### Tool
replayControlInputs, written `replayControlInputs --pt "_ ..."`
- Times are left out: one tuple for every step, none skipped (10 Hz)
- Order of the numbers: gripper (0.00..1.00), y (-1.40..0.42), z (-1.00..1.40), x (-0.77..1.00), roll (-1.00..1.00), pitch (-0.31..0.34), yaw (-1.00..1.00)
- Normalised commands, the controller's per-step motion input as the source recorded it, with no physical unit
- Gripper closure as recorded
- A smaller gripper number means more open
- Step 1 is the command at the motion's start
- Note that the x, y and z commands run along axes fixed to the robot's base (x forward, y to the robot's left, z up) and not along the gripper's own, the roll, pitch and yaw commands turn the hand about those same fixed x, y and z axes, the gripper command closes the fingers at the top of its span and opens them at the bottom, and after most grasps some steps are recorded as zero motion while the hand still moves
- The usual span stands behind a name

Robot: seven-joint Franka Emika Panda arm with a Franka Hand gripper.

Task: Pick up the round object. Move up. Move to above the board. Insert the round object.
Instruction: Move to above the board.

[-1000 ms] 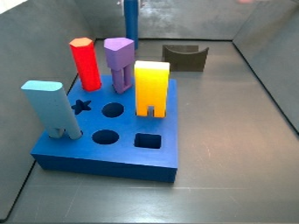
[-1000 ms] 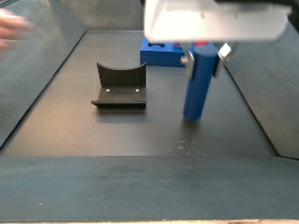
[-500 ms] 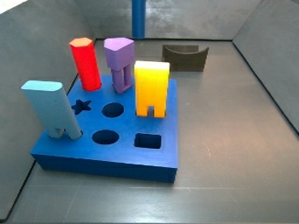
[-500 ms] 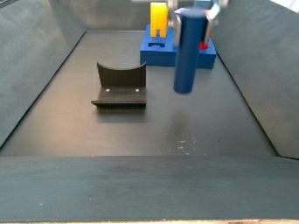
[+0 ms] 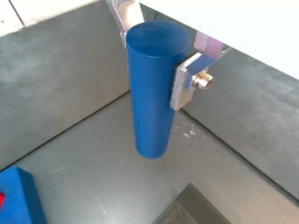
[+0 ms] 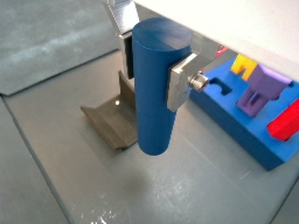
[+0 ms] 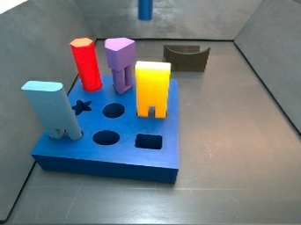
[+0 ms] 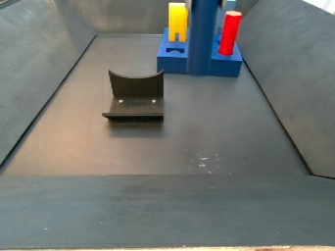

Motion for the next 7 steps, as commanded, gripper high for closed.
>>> replayControlInputs --pt "1.00 -0.08 0.83 0.09 0.10 0.107 0.03" --pt "1.00 -0.05 0.62 0.05 0.09 0.107 0.03" --pt "1.00 -0.03 0.46 0.03 0.10 0.103 0.03" --pt "1.00 -0.02 0.25 0.02 0.10 0.101 0.03" --pt "1.00 -1.00 0.13 -0.01 0.18 0.169 -0.47" --pt "1.00 -1.00 0.11 -0.01 0.18 0.138 -0.42" --pt "1.00 -1.00 0.11 -0.02 0.16 0.093 -0.26"
